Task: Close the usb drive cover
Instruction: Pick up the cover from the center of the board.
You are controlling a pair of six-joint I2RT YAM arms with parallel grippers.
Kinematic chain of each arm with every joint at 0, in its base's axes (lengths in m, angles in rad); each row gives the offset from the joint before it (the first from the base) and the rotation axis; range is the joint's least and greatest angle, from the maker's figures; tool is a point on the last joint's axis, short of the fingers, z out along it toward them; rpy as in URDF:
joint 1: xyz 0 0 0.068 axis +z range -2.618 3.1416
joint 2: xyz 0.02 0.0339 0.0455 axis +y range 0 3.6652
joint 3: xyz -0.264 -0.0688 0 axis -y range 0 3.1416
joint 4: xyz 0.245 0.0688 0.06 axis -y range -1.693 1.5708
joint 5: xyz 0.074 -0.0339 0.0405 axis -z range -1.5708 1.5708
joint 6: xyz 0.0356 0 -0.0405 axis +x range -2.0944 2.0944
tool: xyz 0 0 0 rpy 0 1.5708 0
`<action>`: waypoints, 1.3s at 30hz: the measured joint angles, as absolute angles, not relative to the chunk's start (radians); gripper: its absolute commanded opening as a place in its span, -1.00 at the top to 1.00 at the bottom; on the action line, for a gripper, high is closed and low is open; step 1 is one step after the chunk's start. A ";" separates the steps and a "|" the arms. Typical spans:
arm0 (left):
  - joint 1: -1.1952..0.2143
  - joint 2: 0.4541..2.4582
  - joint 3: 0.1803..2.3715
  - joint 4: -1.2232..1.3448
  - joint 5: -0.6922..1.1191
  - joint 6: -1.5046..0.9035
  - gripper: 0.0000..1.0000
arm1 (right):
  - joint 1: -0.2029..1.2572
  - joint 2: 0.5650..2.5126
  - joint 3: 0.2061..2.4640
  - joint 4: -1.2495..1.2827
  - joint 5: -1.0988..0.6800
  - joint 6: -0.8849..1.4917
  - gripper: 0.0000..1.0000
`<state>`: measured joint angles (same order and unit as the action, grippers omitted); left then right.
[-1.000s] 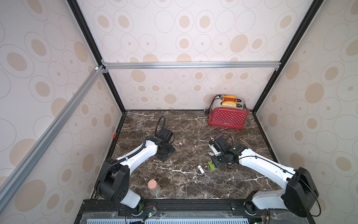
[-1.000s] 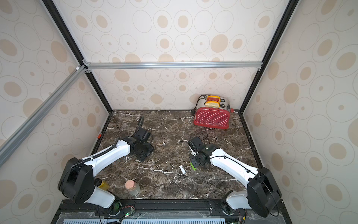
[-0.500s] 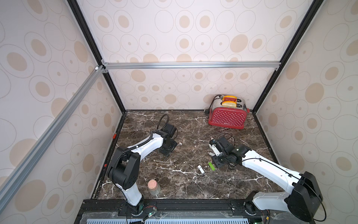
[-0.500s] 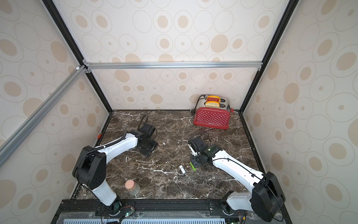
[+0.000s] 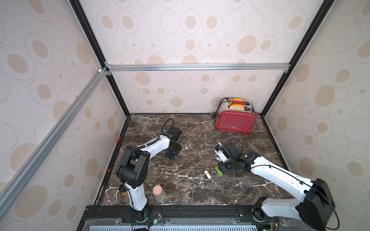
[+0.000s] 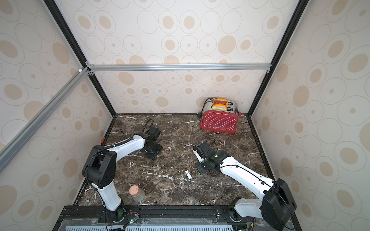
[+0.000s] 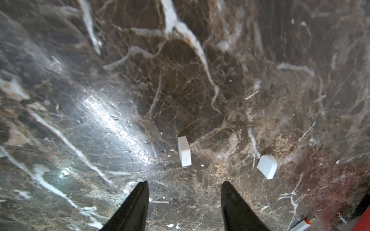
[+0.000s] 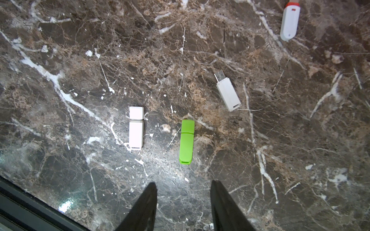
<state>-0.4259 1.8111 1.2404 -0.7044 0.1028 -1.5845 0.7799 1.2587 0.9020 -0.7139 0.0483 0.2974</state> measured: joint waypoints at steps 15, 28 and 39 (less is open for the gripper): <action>-0.389 1.865 1.282 -0.757 0.065 -1.590 -0.09 | 0.802 1.262 0.902 -0.711 0.038 0.290 0.14; -0.389 1.904 1.283 -0.747 0.089 -1.602 -0.02 | 0.812 1.276 0.902 -0.701 0.039 0.290 0.18; -0.389 1.935 1.299 -0.745 0.103 -1.610 0.08 | 0.820 1.279 0.896 -0.692 0.039 0.287 0.24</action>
<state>-0.3889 1.9350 1.2995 -0.7448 0.1028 -1.6096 0.8200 1.2793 0.8963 -0.6918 0.0391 0.2874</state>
